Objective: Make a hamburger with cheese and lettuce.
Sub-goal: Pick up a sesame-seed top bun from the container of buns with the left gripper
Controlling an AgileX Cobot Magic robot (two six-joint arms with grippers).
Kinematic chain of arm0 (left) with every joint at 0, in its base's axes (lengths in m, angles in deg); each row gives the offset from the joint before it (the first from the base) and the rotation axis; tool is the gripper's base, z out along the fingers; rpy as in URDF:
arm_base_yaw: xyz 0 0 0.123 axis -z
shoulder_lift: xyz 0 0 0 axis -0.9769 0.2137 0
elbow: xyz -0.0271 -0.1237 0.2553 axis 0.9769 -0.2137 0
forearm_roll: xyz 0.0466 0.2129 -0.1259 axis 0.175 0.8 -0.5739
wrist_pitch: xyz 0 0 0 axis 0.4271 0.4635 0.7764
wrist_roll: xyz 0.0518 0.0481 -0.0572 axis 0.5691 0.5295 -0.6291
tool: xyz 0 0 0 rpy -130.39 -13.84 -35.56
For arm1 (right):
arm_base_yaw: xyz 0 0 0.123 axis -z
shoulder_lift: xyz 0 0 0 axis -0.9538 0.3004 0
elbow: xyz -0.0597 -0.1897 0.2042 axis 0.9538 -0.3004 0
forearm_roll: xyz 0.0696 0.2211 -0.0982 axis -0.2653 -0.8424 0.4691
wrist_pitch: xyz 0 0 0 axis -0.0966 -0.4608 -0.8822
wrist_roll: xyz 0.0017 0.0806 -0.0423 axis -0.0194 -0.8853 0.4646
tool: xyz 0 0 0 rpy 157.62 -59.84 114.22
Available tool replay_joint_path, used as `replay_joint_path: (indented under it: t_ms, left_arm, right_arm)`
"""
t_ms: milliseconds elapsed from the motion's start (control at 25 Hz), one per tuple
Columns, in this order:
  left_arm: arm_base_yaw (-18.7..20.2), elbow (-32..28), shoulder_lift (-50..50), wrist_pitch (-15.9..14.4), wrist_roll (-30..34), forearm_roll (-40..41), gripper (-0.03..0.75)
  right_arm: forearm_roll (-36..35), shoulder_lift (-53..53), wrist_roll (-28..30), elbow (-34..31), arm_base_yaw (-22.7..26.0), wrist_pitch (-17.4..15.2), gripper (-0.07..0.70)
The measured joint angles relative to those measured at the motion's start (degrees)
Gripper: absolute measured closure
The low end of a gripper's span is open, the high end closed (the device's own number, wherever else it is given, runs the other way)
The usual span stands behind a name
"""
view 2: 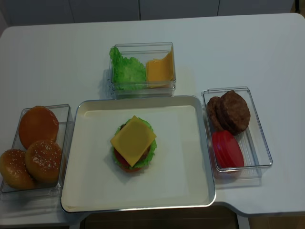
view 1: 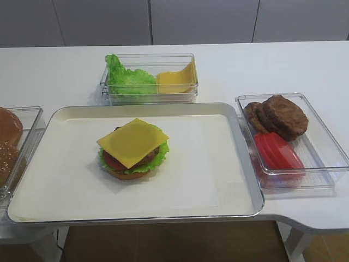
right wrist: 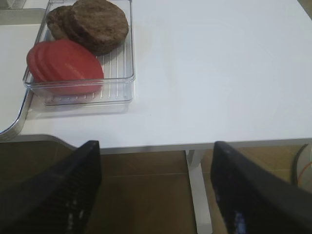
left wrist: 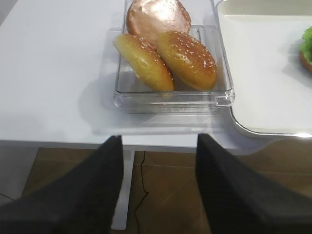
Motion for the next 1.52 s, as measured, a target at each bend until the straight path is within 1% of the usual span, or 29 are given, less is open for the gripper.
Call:
replay_joint_path:
  t_ms: [840,960,1040,1200,1320,1520]
  left_arm:
    - [0.0,0.0,0.0,0.0,0.0,0.0,0.354]
    - [0.0,0.25,0.0,0.57,0.0,0.0,0.354]
    - [0.0,1.2,0.0,1.1,-1.24,0.0,0.354]
    - [0.0,4.35,1.54,0.75,-3.84,0.0,0.354]
    - [0.0,6.84,7.33,0.73,-6.65,0.0,0.354]
    - [0.0,9.38,18.78,1.24,-14.85,0.0,0.354]
  right_arm:
    - [0.0,0.0,0.0,0.0,0.0,0.0,0.099]
    - [0.0,0.0,0.0,0.0,0.0,0.0,0.099]
    - [0.0,0.0,0.0,0.0,0.0,0.0,0.099]
    - [0.0,0.0,0.0,0.0,0.0,0.0,0.099]
    - [0.0,0.0,0.0,0.0,0.0,0.0,0.099]
    - [0.0,0.0,0.0,0.0,0.0,0.0,0.099]
